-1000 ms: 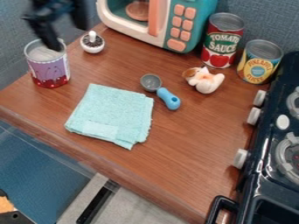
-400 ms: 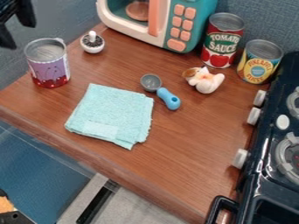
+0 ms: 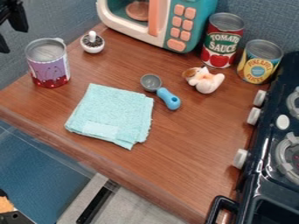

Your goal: Pickup the purple can and put it on the top of the blue clothing

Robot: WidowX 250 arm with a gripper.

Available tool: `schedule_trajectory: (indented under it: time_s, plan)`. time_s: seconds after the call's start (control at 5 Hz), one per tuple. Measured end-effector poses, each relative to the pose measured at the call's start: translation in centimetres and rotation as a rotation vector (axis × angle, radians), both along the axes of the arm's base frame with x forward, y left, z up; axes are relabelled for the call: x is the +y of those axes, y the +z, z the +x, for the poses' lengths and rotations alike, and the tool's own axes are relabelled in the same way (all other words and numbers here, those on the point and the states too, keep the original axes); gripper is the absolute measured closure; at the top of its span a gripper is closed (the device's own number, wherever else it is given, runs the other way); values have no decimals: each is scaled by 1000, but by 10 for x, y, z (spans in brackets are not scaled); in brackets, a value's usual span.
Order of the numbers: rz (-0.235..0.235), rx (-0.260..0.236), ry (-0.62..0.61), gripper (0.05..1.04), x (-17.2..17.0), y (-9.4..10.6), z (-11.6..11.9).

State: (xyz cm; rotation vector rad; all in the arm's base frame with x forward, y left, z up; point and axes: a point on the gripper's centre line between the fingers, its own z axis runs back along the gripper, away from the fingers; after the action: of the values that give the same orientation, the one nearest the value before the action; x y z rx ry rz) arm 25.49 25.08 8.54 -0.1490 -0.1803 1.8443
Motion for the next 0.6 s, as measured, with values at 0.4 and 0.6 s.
schedule_trajectory:
  time_s: [0.4, 0.6]
  plan:
    - [4, 10, -21, 83, -2, -5, 3]
    - [-10, 28, -42, 83, -9, -14, 9]
